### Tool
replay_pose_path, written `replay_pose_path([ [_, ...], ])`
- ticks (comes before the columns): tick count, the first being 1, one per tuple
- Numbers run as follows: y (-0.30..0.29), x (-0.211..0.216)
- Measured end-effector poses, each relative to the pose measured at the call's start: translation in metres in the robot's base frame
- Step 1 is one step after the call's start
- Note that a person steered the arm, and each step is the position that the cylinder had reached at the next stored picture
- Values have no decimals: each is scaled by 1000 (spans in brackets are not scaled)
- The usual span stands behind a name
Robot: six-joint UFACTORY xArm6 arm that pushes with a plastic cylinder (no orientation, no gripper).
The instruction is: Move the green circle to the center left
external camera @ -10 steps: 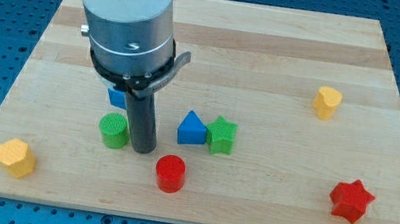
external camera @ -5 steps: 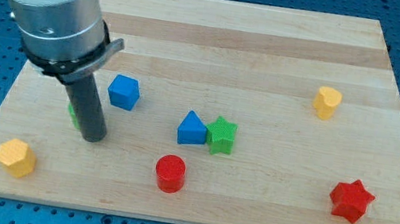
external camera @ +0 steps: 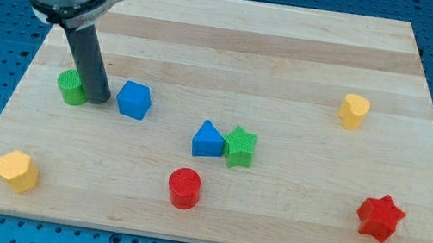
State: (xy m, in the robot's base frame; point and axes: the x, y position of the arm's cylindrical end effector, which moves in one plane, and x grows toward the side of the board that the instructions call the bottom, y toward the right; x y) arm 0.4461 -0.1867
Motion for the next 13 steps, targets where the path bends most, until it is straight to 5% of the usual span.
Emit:
replay_pose_path([
  [9,-82,20],
  [13,-60,30],
])
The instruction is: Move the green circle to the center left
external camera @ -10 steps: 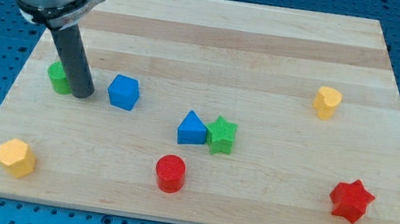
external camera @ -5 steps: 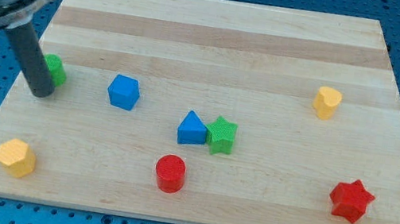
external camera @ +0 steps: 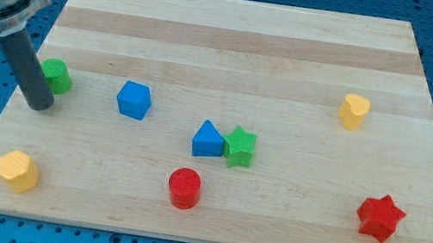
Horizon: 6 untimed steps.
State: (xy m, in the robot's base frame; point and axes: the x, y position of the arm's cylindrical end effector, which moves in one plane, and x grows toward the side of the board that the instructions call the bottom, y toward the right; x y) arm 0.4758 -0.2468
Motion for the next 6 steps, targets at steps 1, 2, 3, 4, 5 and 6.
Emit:
replay_pose_path([
  [1,6,-3],
  [2,6,-14],
  [3,6,-30],
  [4,6,-30],
  [5,6,-1],
  [6,6,20],
])
